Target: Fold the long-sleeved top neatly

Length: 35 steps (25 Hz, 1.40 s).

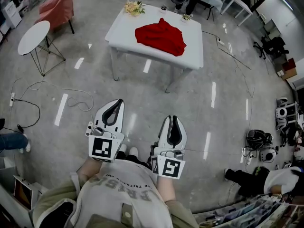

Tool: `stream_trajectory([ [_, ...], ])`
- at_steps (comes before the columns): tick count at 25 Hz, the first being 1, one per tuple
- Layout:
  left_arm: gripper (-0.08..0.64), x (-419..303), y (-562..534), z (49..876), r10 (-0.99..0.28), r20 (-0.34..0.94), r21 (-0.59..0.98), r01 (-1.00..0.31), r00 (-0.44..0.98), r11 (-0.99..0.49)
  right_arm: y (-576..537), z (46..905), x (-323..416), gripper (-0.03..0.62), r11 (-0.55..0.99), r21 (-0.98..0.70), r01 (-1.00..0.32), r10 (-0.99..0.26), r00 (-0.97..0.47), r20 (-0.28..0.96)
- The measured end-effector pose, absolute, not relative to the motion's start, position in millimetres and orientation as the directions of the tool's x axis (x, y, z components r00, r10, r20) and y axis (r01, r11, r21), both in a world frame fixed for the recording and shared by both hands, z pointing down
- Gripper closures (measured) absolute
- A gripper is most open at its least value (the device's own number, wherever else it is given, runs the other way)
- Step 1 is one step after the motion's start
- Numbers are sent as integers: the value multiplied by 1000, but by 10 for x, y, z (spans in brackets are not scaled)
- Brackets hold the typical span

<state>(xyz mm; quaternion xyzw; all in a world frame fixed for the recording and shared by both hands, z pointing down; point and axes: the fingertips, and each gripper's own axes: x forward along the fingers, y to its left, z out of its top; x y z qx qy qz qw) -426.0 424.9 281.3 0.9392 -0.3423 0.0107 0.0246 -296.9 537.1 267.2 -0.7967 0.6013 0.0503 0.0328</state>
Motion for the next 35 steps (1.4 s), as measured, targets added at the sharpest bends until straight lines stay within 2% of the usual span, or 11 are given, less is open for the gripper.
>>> stream_trajectory([
  [2, 545, -4302, 4194, 2893, -645, 50, 38, -646, 763, -762, 5340, 2723, -2987, 462, -246, -19, -969, -963, 247, -111],
  [3, 519, -4324, 4165, 2949, -642, 60, 40, -644, 765, -764, 5319, 2749, -3002, 359, -237, -18, -971, -966, 237, -107],
  [4, 445, -4338, 4142, 2987, -634, 64, 46, -637, 771, -770, 5302, 2777, -3016, 289, -232, -11, -973, -967, 232, -103],
  [5, 369, -4344, 4126, 2997, -622, 60, 56, -625, 780, -778, 5293, 2806, -3029, 262, -233, -1, -973, -968, 232, -96],
  [7, 268, -4361, 4107, 2991, -597, 51, 74, -600, 800, -797, 5290, 2840, -3049, 259, -246, 0, -969, -966, 245, -87],
  [11, 198, -4436, 4052, 3087, -555, 90, 84, -561, 827, -823, 5284, 2882, -3096, 258, -273, 10, -962, -960, 272, -75],
  [22, 189, -4371, 3850, 3294, -563, 148, 97, -579, 813, -810, 5142, 3056, -2932, 258, -285, 25, -958, -959, 285, -13],
  [28, 189, -4122, 3578, 3374, -610, 171, 72, -627, 774, -775, 4934, 3117, -2511, 258, -271, 33, -962, -963, 271, -11],
  [35, 189, -3509, 3176, 3359, -639, 164, 43, -653, 751, -756, 4547, 3160, -1765, 258, -254, 20, -967, -967, 254, -22],
])
